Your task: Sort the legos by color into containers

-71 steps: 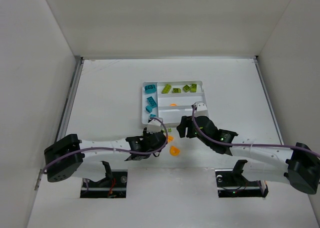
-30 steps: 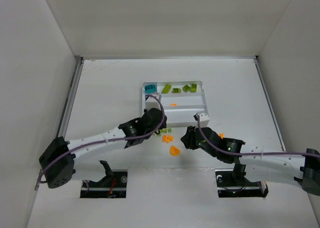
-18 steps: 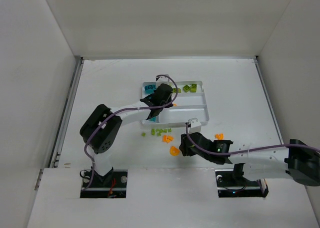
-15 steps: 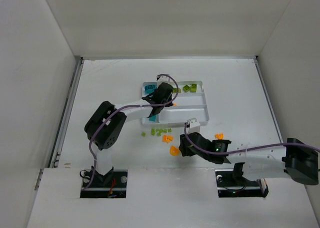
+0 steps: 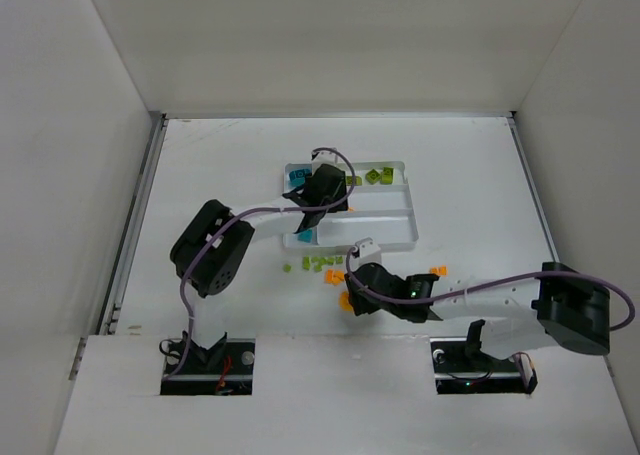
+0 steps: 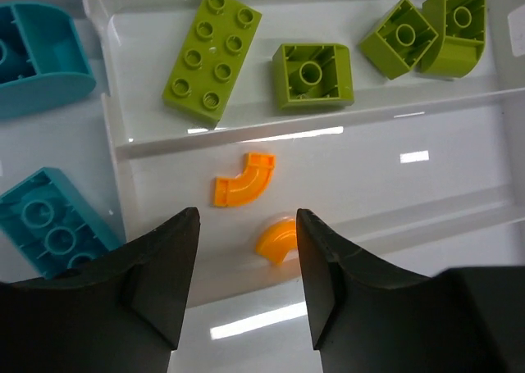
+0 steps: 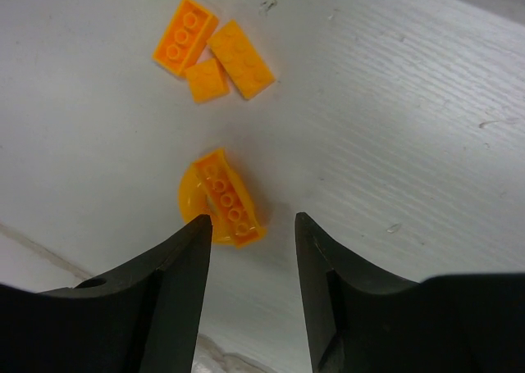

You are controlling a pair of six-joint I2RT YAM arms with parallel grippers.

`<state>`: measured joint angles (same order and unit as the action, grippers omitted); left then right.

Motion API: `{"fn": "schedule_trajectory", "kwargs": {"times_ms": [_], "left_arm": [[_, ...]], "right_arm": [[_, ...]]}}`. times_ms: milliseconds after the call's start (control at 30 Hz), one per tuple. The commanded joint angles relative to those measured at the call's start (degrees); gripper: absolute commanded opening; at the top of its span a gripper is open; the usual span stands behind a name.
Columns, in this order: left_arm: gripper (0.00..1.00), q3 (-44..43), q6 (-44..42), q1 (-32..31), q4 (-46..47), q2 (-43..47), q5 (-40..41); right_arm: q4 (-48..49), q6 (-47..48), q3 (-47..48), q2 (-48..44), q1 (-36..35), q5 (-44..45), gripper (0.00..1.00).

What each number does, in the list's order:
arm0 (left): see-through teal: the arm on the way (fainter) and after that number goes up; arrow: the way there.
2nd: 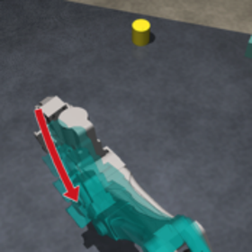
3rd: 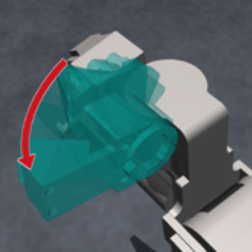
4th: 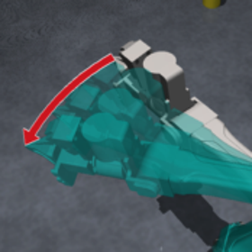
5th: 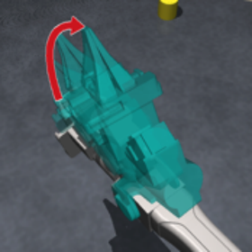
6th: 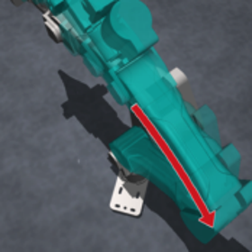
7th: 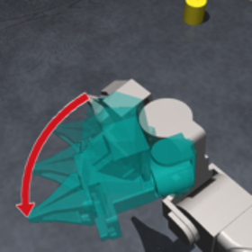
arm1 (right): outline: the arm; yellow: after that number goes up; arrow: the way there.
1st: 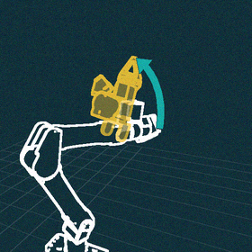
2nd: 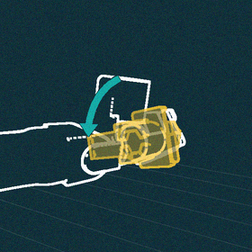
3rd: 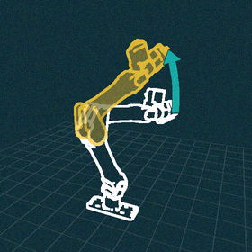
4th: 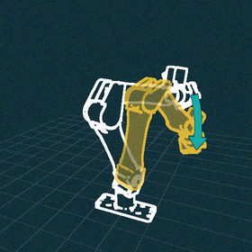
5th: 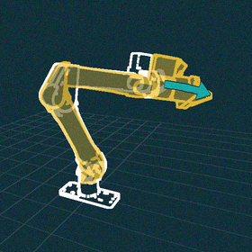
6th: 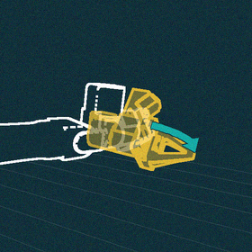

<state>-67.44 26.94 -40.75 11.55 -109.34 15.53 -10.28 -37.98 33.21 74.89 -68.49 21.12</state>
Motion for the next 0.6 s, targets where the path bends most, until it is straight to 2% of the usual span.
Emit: {"fn": "schedule_trajectory", "kwargs": {"times_ms": [0, 300, 467, 567], "left_arm": [[0.48, 3.7, -0.9, 0.0, 2.0, 8.8, 1.2], [0.43, 23.8, 1.8, -0.9, 2.7, 30.5, 1.7], [0.42, 34.7, 4.8, -2.0, -1.8, 44.1, 5.4], [0.42, 38.8, 6.0, -3.5, -6.1, 49.6, 7.8]], "right_arm": [[1.4, 1.6, 3.3, 1.3, -1.4, -2.1, 0.51], [0.6, 2.6, 5.3, 6.1, -1.8, -2.9, 0.45], [0.2, 3.7, 5.8, 7.2, -1.6, -2.4, 0.44], [0.2, 4.2, 6.1, 8.3, -1.3, -2.9, 0.34]]}}
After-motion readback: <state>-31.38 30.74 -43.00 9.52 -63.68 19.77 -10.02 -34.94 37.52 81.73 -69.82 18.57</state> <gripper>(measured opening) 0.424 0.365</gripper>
